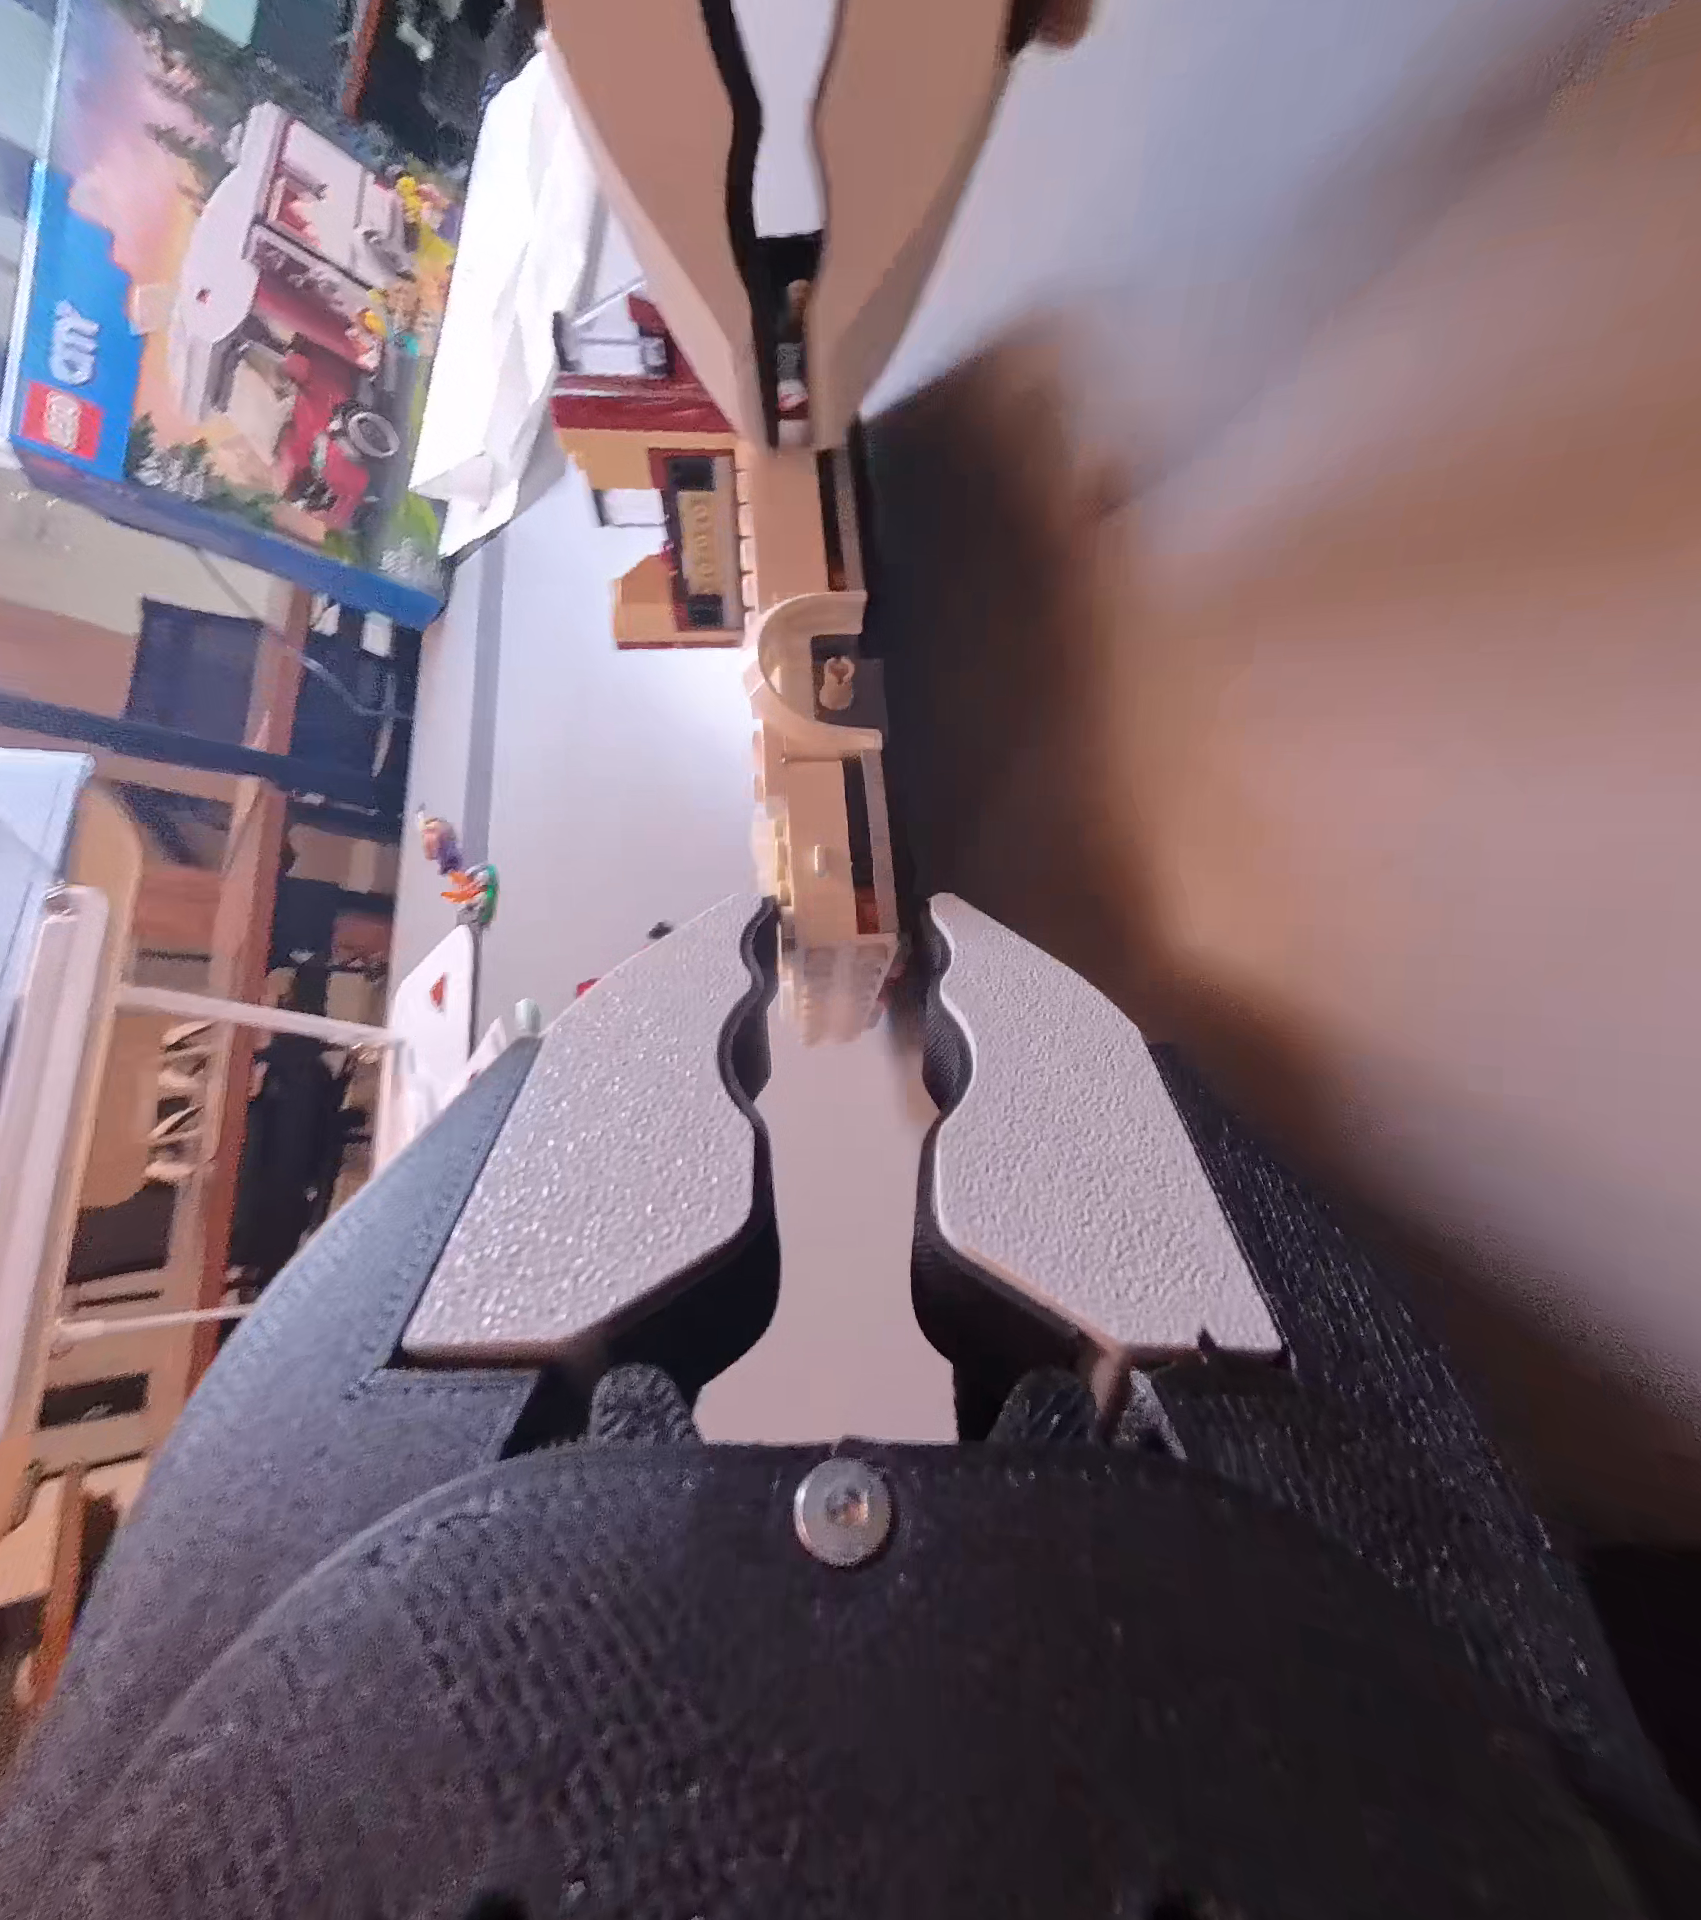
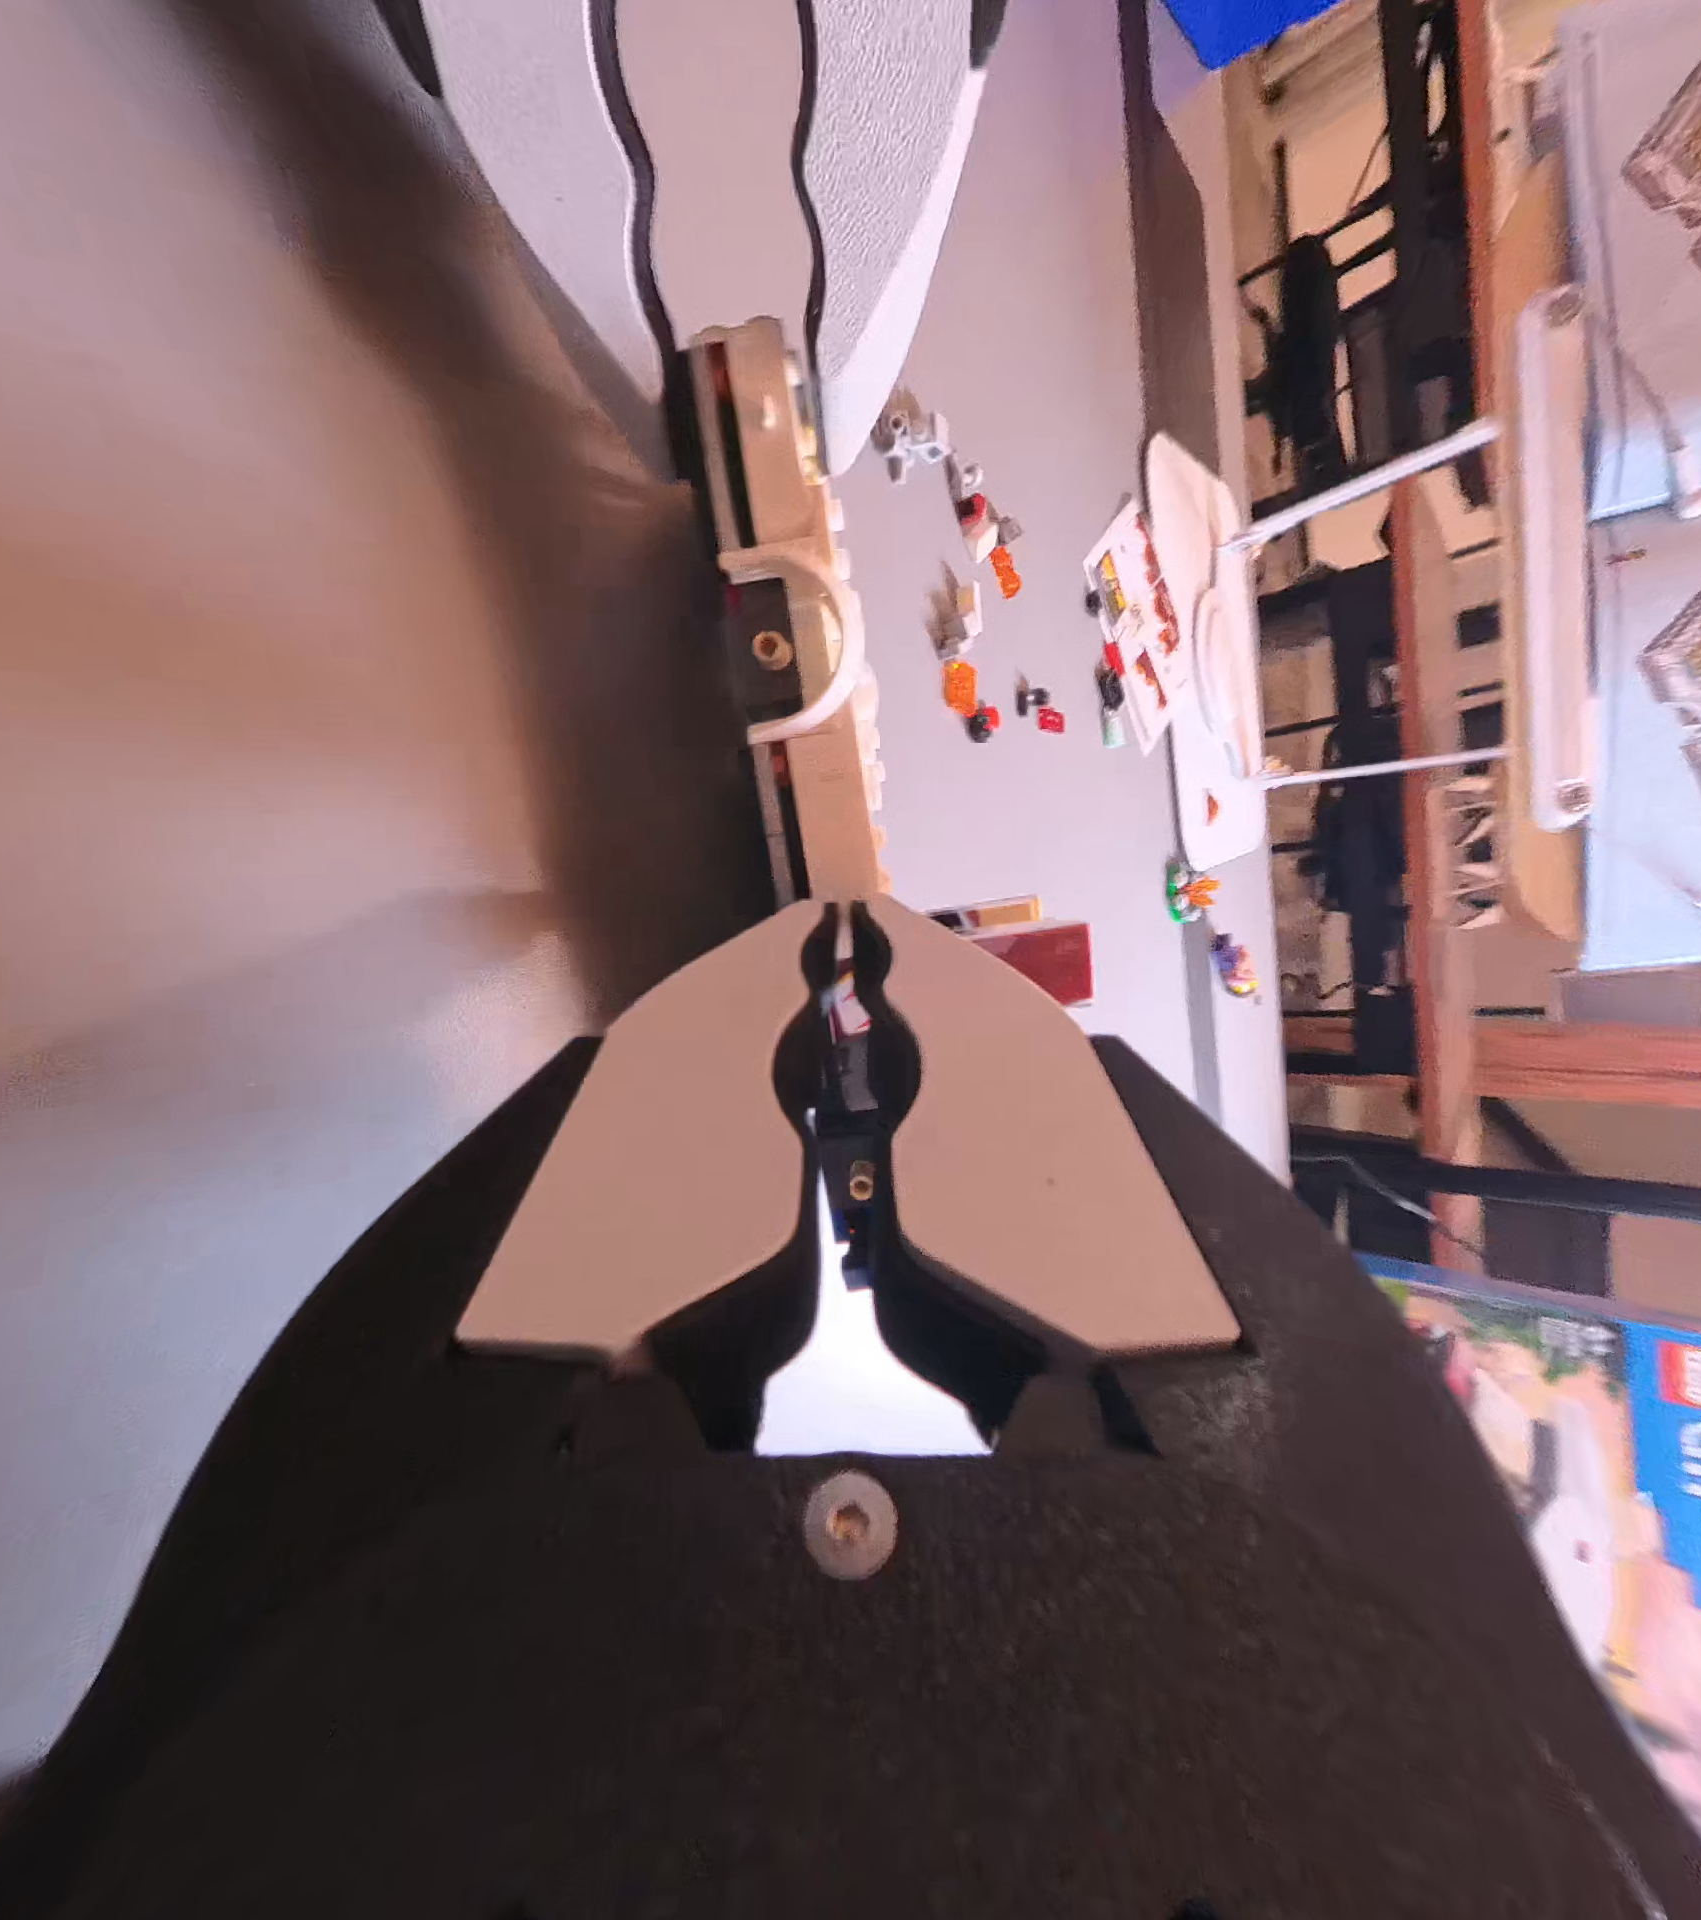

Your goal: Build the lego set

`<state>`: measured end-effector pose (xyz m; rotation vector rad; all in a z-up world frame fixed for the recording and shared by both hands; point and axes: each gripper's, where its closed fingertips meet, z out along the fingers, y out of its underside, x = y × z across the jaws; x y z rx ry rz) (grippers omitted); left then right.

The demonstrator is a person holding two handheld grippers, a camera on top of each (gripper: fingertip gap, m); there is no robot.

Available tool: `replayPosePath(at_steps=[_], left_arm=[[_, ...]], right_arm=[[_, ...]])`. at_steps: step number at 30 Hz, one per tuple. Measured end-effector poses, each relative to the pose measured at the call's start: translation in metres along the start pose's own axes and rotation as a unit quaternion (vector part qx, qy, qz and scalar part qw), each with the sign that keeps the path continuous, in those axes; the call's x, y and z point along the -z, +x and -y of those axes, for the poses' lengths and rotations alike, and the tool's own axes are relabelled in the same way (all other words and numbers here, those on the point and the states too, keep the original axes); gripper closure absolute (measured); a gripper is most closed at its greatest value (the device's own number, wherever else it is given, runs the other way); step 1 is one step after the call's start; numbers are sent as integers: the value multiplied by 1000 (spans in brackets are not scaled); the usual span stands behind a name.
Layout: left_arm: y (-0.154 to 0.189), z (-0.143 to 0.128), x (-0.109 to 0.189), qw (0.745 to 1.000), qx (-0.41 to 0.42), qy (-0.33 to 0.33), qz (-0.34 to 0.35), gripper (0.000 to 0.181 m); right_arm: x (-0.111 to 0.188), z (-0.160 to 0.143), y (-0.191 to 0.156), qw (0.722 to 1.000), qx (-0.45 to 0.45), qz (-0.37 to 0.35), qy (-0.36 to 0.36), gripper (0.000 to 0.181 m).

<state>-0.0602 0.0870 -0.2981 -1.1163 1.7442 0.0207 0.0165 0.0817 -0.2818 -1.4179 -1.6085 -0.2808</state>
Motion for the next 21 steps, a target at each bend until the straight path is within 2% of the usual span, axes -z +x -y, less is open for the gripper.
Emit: replayPosePath(at_steps=[3, 6, 9, 15, 17, 20, 21], left_arm=[[15, 3, 2, 996, 66, 13, -63, 140], [16, -1, 5, 988, 121, 28, -91, 144], [12, 0, 5, 979, 173, 44, -102, 137], [4, -12, -7, 943, 312, 17, -112, 102], [6, -15, -11, 936, 331, 3, -123, 101], [8, -17, -15, 939, 322, -11, -119, 116], [8, -17, -15, 939, 321, -13, -120, 117]], right_arm=[[-1, -7, -6, 1000, 15, -14, -2, 181], [-2, -16, -10, 1000, 1, -20, -5, 178], [-1, -22, -15, 1000, -26, -6, -5, 175], [22, -21, -1, 992, -118, -10, 45, 164], [29, -32, 9, 984, -171, -15, 45, 156], [34, -52, 18, 965, -256, -17, 54, 152], [35, -57, 20, 957, -284, -15, 59, 150]])
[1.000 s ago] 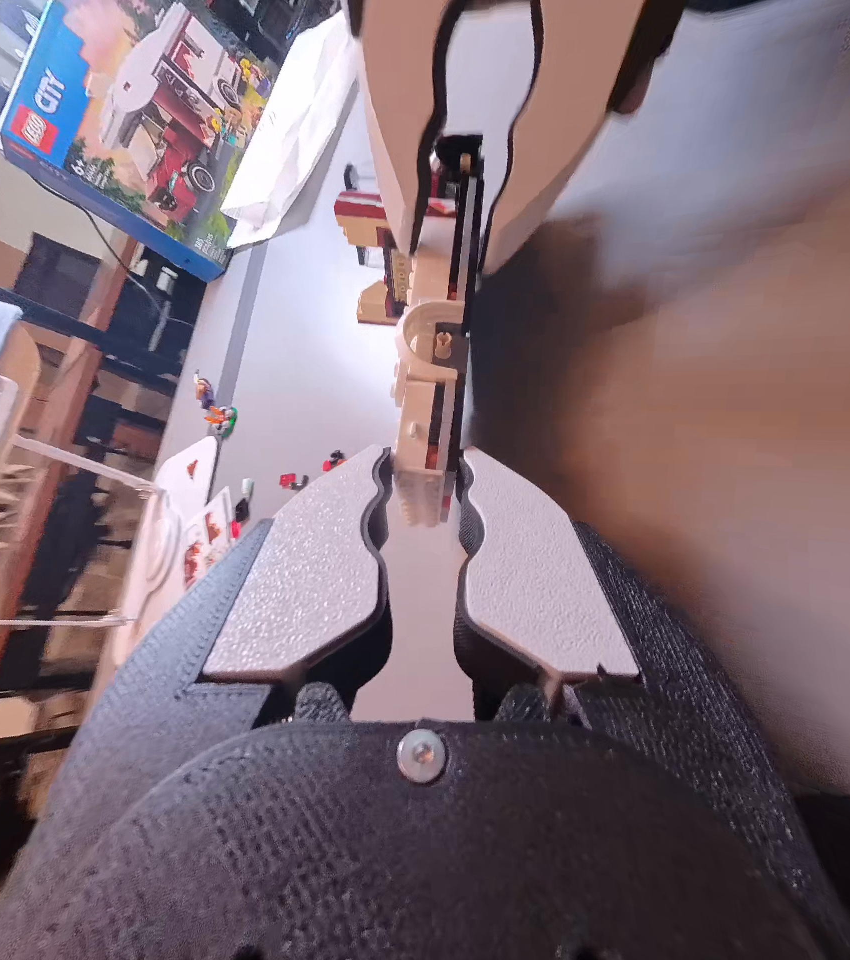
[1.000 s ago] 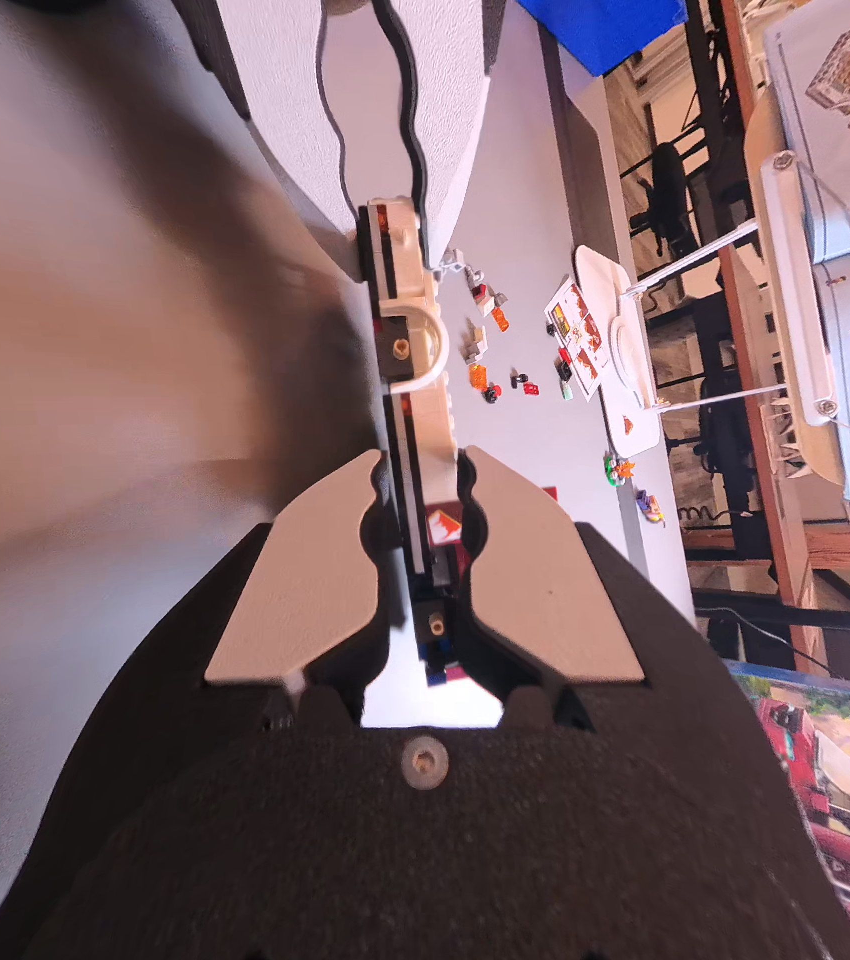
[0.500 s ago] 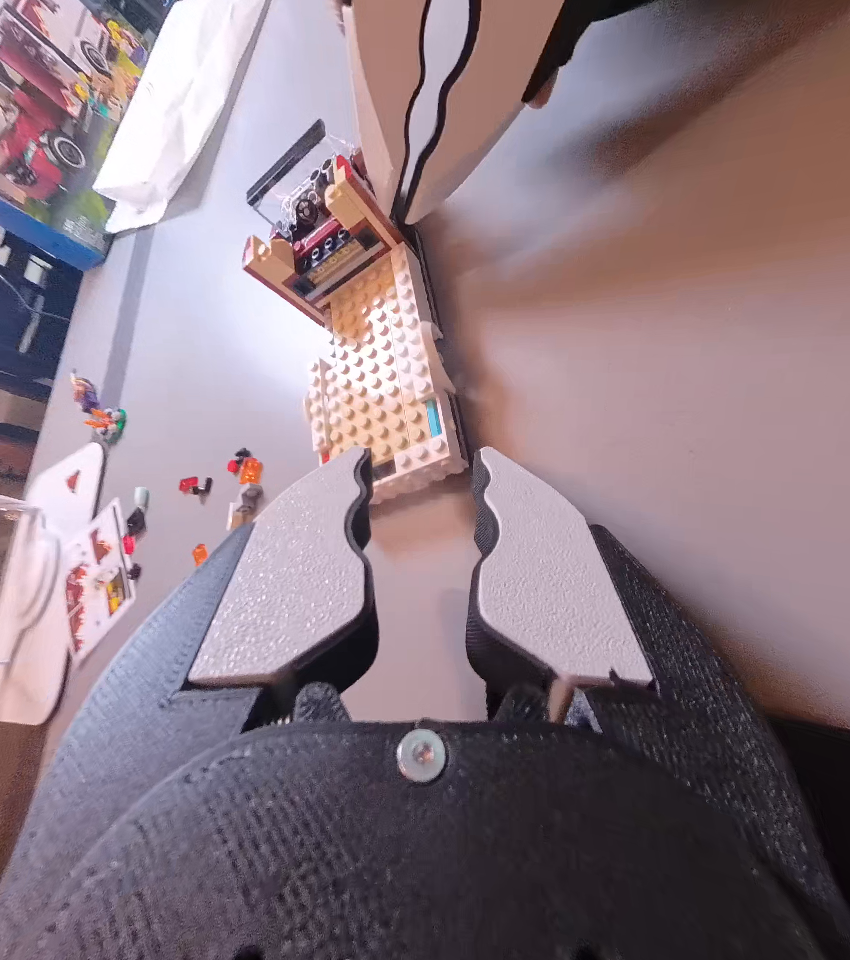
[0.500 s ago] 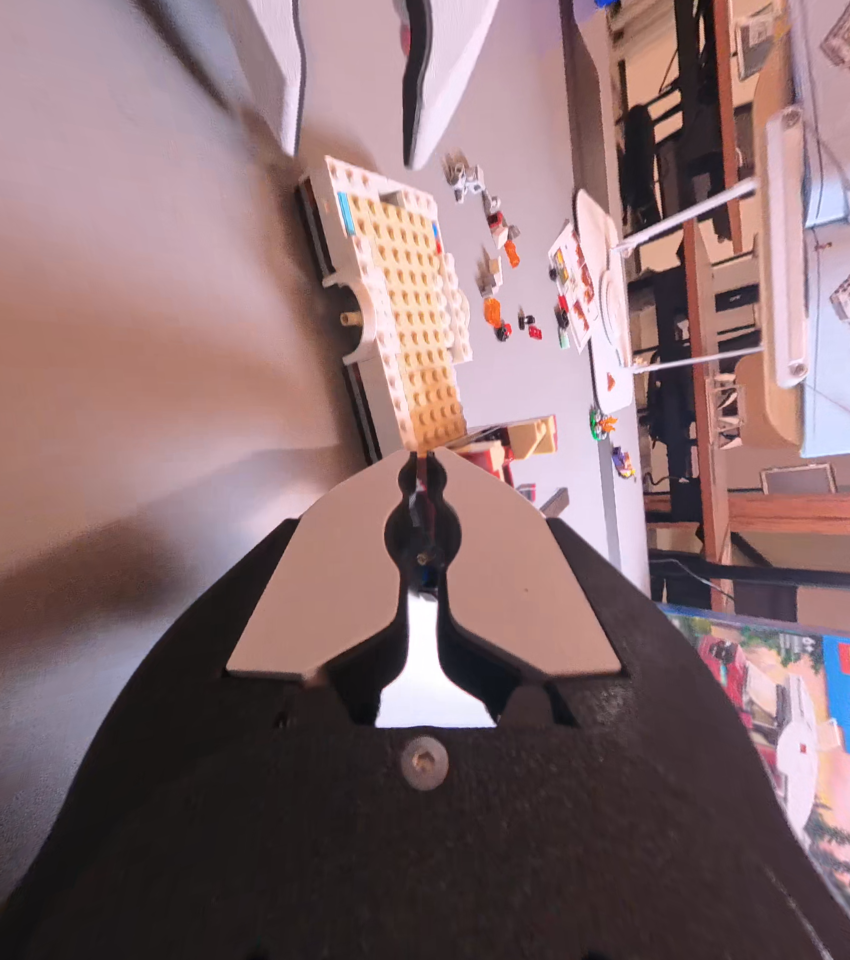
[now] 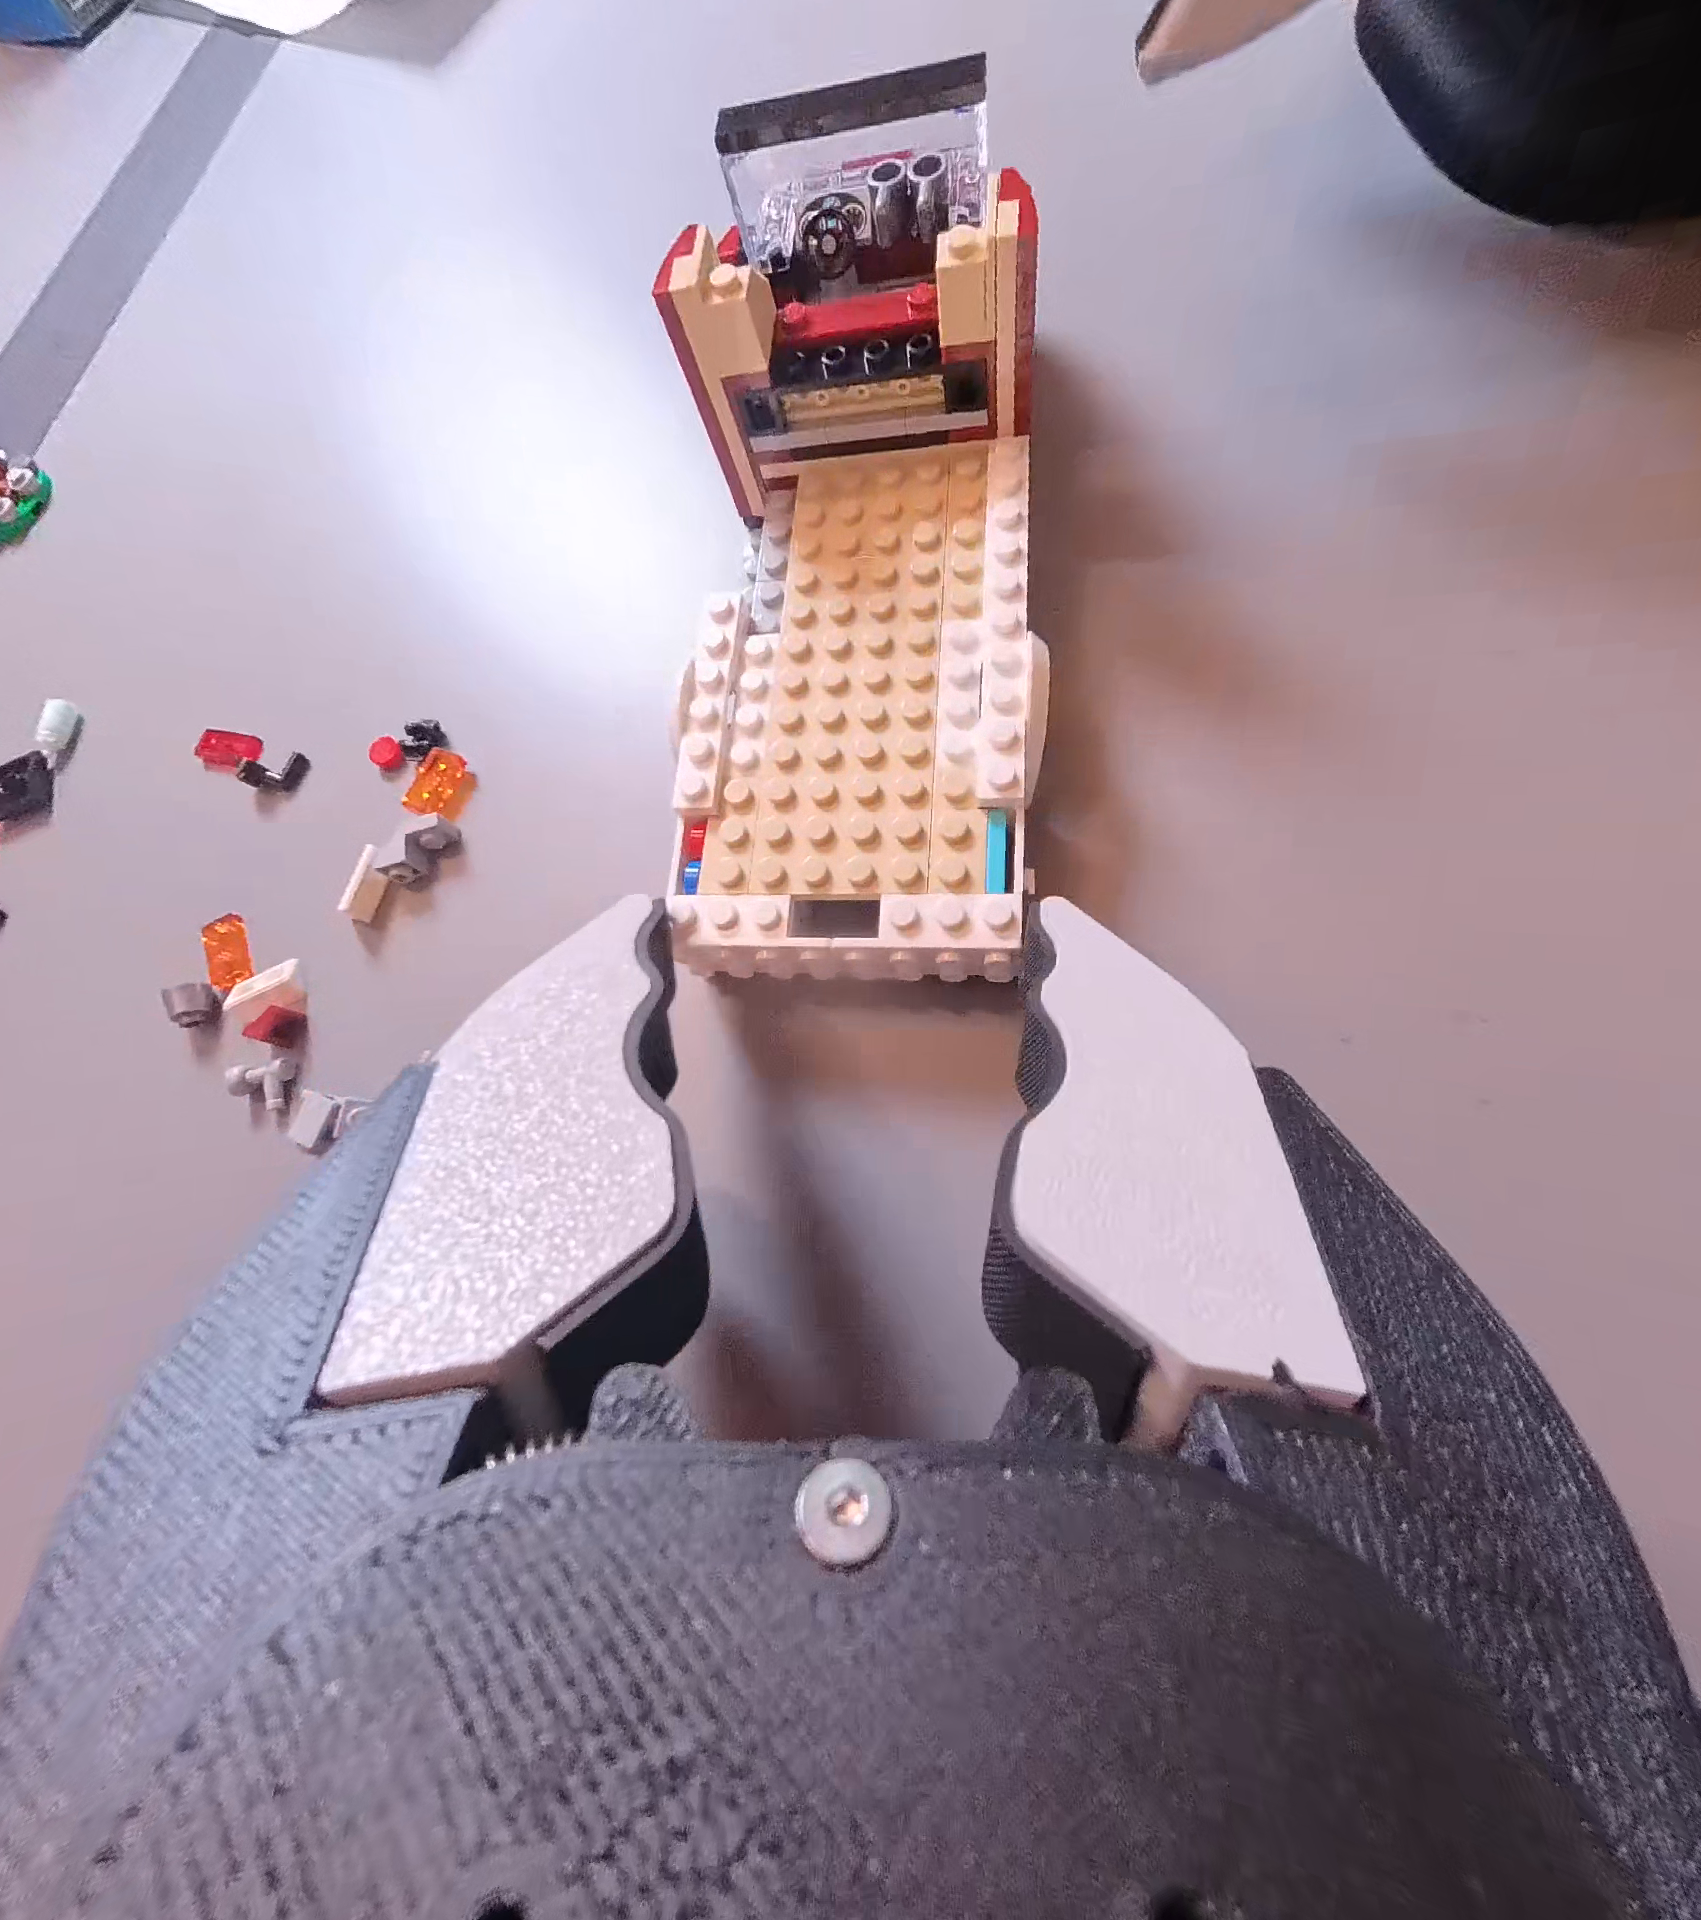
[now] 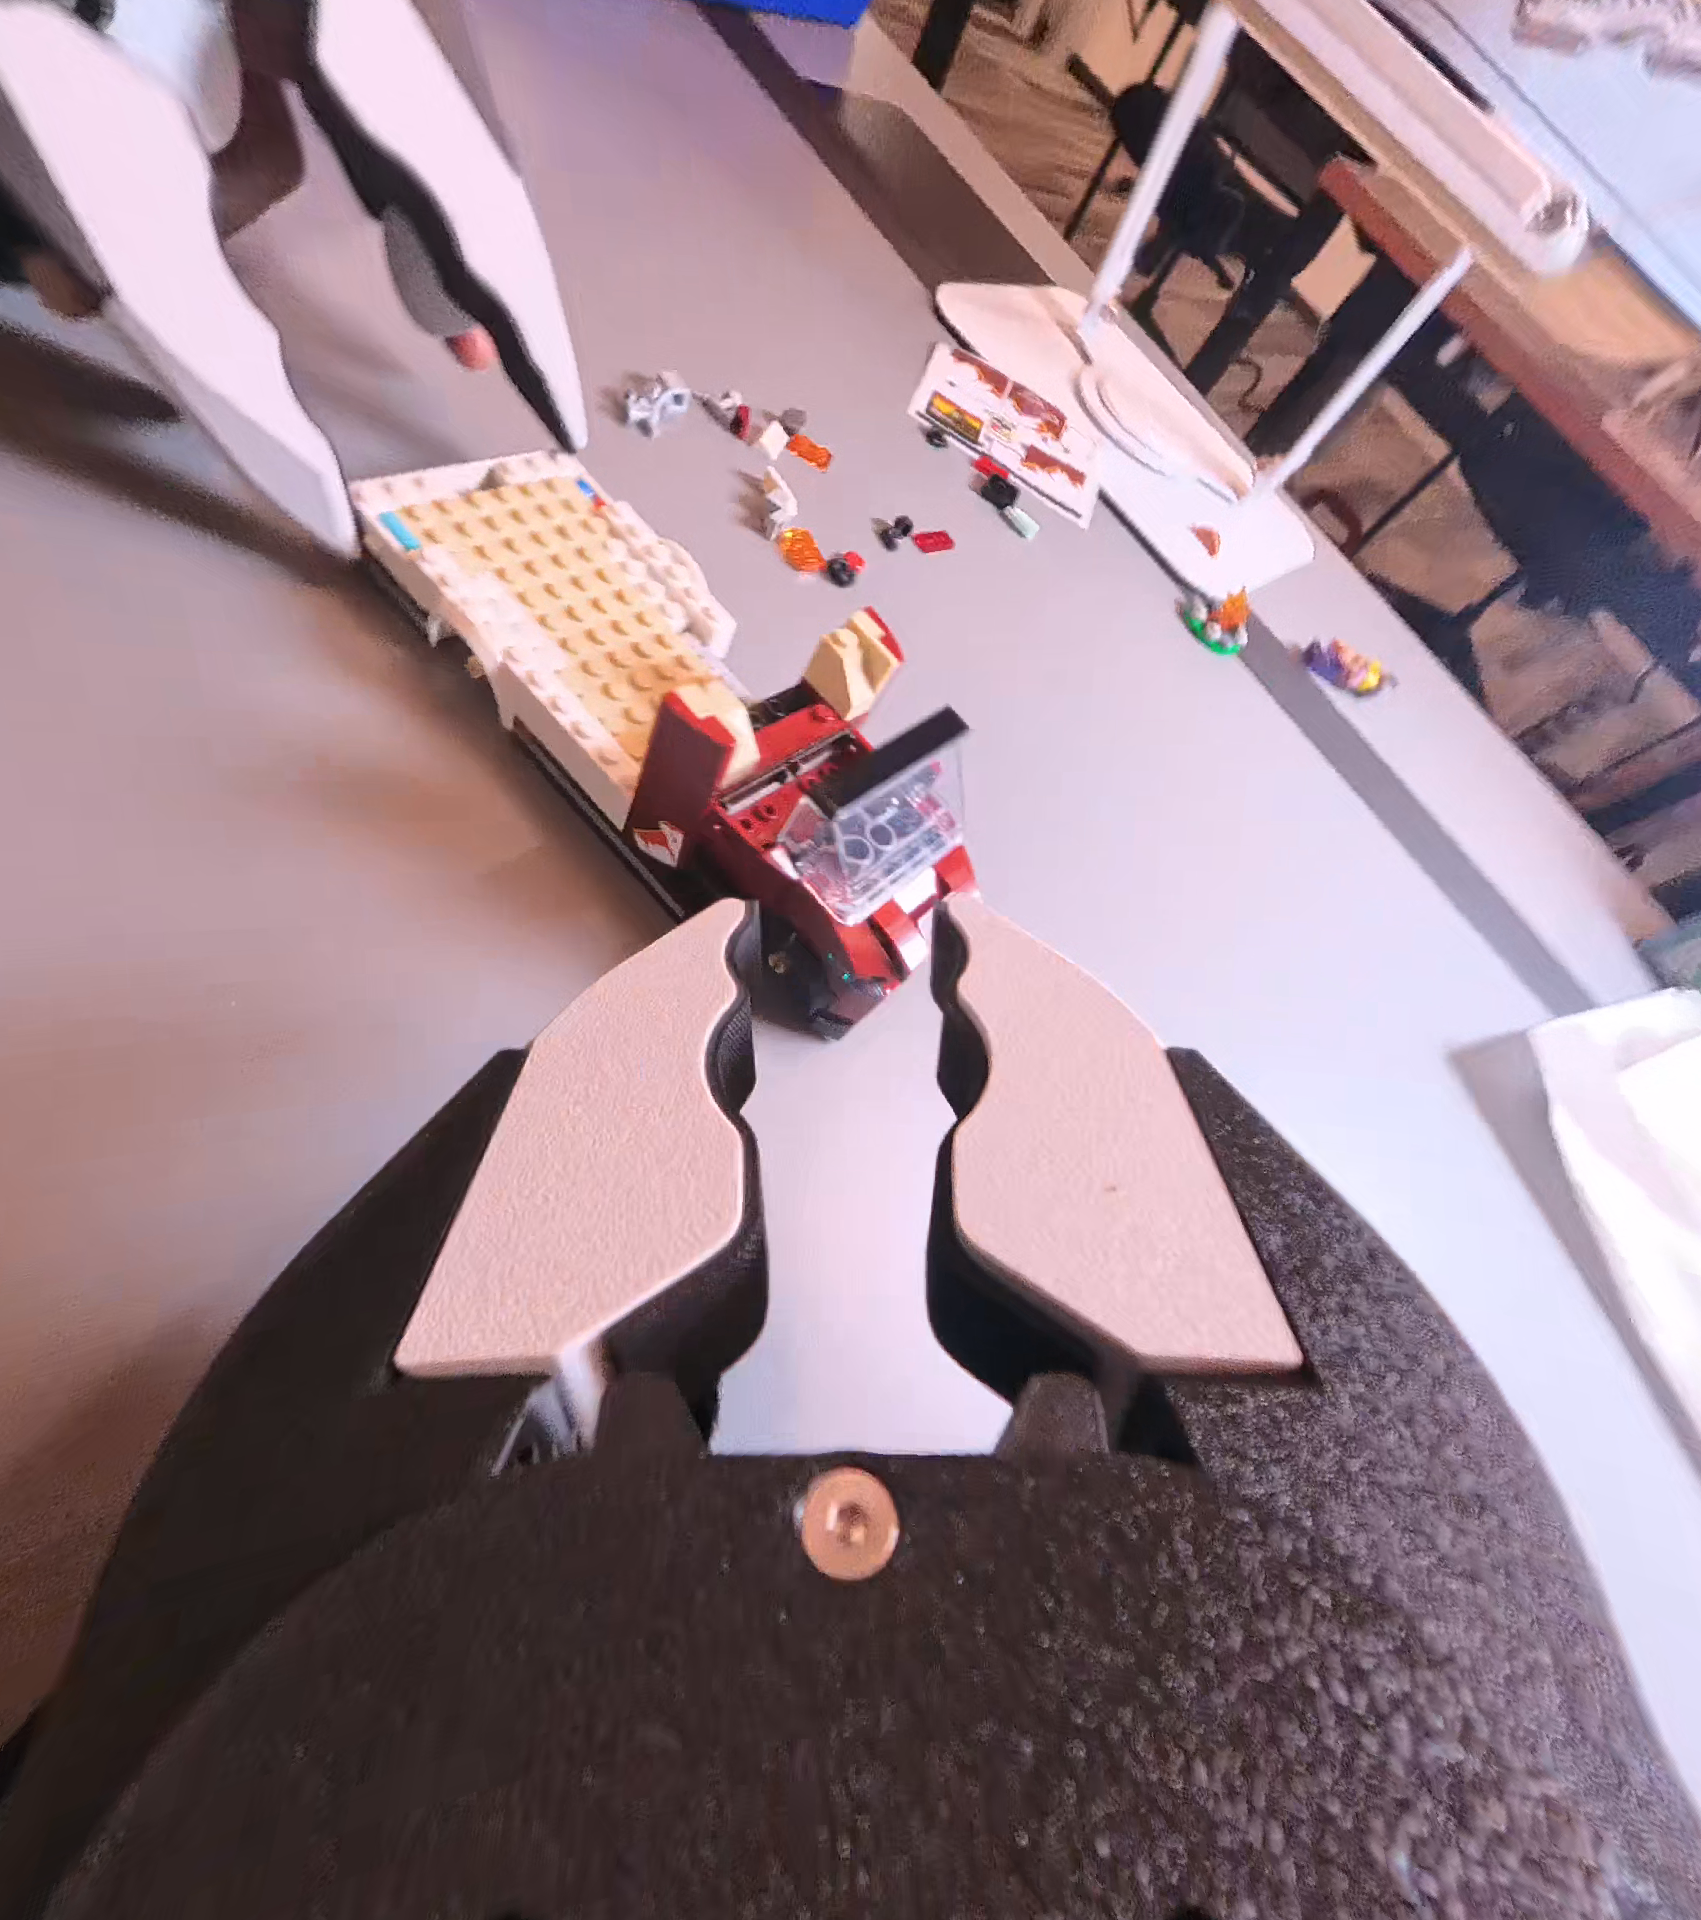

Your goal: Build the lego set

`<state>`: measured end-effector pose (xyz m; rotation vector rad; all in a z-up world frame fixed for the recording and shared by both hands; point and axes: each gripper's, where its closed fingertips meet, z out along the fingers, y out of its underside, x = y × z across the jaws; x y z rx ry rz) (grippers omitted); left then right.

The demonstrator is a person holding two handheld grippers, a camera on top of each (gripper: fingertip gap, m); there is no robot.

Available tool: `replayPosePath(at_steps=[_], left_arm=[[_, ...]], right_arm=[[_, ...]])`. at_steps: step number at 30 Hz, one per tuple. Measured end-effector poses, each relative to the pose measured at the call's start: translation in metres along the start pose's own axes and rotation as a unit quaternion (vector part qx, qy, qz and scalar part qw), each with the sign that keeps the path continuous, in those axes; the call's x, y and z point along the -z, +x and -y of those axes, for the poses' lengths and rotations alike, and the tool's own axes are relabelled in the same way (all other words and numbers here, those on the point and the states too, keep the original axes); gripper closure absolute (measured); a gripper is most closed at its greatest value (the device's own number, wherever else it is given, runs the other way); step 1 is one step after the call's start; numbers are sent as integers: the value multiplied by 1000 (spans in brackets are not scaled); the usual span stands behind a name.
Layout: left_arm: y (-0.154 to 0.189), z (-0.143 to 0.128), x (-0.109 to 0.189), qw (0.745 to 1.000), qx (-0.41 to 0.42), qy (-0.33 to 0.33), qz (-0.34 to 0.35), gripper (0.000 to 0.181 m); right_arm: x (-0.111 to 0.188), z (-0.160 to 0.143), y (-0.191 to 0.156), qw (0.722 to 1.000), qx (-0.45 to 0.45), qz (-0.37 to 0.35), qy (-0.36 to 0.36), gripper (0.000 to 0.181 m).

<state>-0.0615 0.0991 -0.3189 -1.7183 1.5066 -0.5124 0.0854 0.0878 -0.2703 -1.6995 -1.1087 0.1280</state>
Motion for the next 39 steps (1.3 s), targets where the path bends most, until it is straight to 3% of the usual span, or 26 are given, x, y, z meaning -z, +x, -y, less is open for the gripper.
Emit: replayPosePath(at_steps=[2, 3, 4, 7, 8, 9, 15, 19, 25, 30, 33, 39], left_arm=[[-1, 0, 0, 1000, 1, -2, 2, 117], [-2, -1, 1, 1000, -2, -3, 8, 127], [-7, 0, 4, 999, -15, 2, 32, 152], [-16, -2, 8, 997, -40, 3, 68, 158], [-14, -6, 6, 998, -25, -9, 57, 139], [-13, -8, 5, 998, -16, -15, 52, 132], [-17, 0, 5, 999, 21, 27, 31, 112], [-23, -2, 3, 999, 35, 28, 31, 110], [-25, 2, 5, 997, 47, 51, 20, 107], [-28, 2, 5, 997, 47, 54, 31, 109], [-29, 5, 7, 996, 47, 61, 34, 110], [-20, 6, 5, 997, 52, 64, 10, 110]], right_arm=[[2, -1, 7, 999, -41, 1, 11, 149], [2, 0, 11, 998, -54, -1, 20, 149], [2, 2, 14, 997, -66, -3, 28, 148], [-2, 5, 19, 994, -99, -1, 38, 142], [-4, 6, 20, 993, -109, 1, 41, 141], [-6, 7, 20, 992, -115, 2, 42, 140], [-4, 12, 17, 992, -116, 17, 39, 128], [-11, -10, 0, 994, -88, 50, -38, 113], [-33, -36, 12, 993, -2, 53, -109, 124], [-55, -35, 43, 993, -10, 74, -94, 130], [-66, -27, 40, 989, -36, 118, -75, 130], [-77, -23, 32, 989, -43, 127, -57, 130]])
